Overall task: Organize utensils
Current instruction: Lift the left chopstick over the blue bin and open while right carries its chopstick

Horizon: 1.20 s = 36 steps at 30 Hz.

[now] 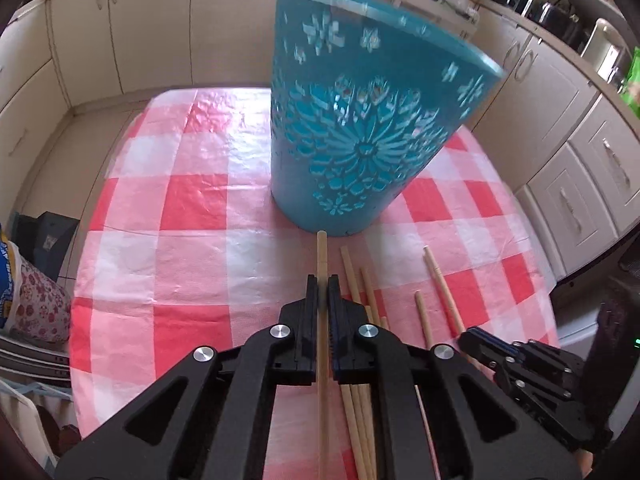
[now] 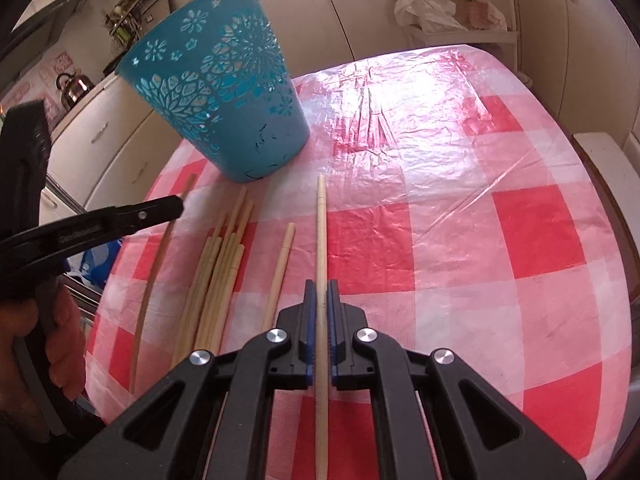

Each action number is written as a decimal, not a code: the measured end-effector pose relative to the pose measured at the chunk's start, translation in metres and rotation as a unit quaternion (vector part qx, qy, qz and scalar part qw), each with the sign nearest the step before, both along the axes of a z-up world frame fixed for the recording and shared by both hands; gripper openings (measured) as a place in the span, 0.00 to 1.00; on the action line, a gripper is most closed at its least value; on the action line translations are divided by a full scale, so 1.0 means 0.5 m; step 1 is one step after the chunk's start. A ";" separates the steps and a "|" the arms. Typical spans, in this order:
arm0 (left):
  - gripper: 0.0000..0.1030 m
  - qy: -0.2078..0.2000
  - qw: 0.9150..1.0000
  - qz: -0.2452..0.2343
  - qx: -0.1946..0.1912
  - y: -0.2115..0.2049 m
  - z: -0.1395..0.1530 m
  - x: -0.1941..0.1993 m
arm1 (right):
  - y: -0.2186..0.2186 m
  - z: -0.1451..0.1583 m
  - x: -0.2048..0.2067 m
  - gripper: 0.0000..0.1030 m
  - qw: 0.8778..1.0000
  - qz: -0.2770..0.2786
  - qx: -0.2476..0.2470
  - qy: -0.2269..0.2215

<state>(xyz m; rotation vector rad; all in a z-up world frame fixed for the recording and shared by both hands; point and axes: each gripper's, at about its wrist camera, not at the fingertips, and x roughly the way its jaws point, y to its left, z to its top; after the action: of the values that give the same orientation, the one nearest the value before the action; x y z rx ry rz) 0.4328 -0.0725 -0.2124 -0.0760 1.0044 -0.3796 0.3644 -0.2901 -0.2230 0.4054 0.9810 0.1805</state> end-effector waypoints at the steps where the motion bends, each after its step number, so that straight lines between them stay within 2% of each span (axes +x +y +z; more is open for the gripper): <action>1: 0.05 -0.014 1.000 0.002 -0.015 0.012 0.023 -0.014 | -0.008 -0.001 -0.001 0.06 1.000 -0.007 0.019 0.000; 3: 0.05 -0.056 0.998 0.008 -0.042 0.039 0.084 -0.044 | -0.021 -0.002 -0.005 0.06 0.999 -0.019 0.047 -0.002; 6: 0.05 -0.145 0.985 0.019 -0.091 0.064 0.182 -0.066 | -0.033 0.004 -0.012 0.06 0.996 -0.031 0.088 -0.010; 8: 0.05 -0.211 0.969 0.029 -0.124 0.071 0.254 -0.057 | -0.030 0.011 -0.016 0.06 0.993 -0.031 0.108 -0.017; 10: 0.05 -0.280 0.947 0.034 -0.152 0.062 0.307 -0.049 | -0.024 0.020 -0.022 0.06 0.993 -0.029 0.109 -0.025; 12: 0.05 -0.330 0.931 0.052 -0.147 0.045 0.348 -0.029 | -0.020 0.025 -0.025 0.06 0.993 -0.029 0.107 -0.029; 15: 0.05 -0.376 0.912 0.074 -0.145 0.019 0.379 0.006 | -0.024 0.025 -0.027 0.06 0.993 -0.036 0.105 -0.035; 17: 0.05 -0.391 0.904 0.092 -0.144 0.006 0.385 0.037 | -0.033 0.025 -0.029 0.06 0.993 -0.043 0.106 -0.040; 20: 0.05 -0.403 0.898 0.115 -0.134 -0.016 0.375 0.071 | -0.038 0.030 -0.031 0.06 0.992 -0.049 0.103 -0.051; 21: 0.05 -0.401 0.899 0.118 -0.130 -0.023 0.368 0.084 | -0.038 0.034 -0.031 0.06 0.992 -0.050 0.102 -0.055; 24: 0.05 -0.381 0.911 0.108 -0.115 -0.040 0.330 0.109 | -0.044 0.047 -0.035 0.06 0.992 -0.052 0.095 -0.070; 30: 0.05 -0.349 0.928 0.091 -0.093 -0.040 0.254 0.099 | -0.042 0.055 -0.034 0.06 0.990 -0.050 0.103 -0.081; 32: 0.05 -0.331 0.937 0.084 -0.077 -0.040 0.240 0.100 | -0.038 0.063 -0.036 0.06 0.990 -0.049 0.097 -0.090; 36: 0.06 -0.310 0.943 0.095 -0.079 -0.002 0.231 0.062 | -0.037 0.092 -0.048 0.06 0.987 -0.051 0.083 -0.128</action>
<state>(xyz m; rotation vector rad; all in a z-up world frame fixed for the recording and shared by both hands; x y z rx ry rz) 0.4638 -0.0737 -0.0967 -0.1838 0.3375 -0.2778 0.3403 -0.3085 -0.1770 0.5698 0.6936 0.2173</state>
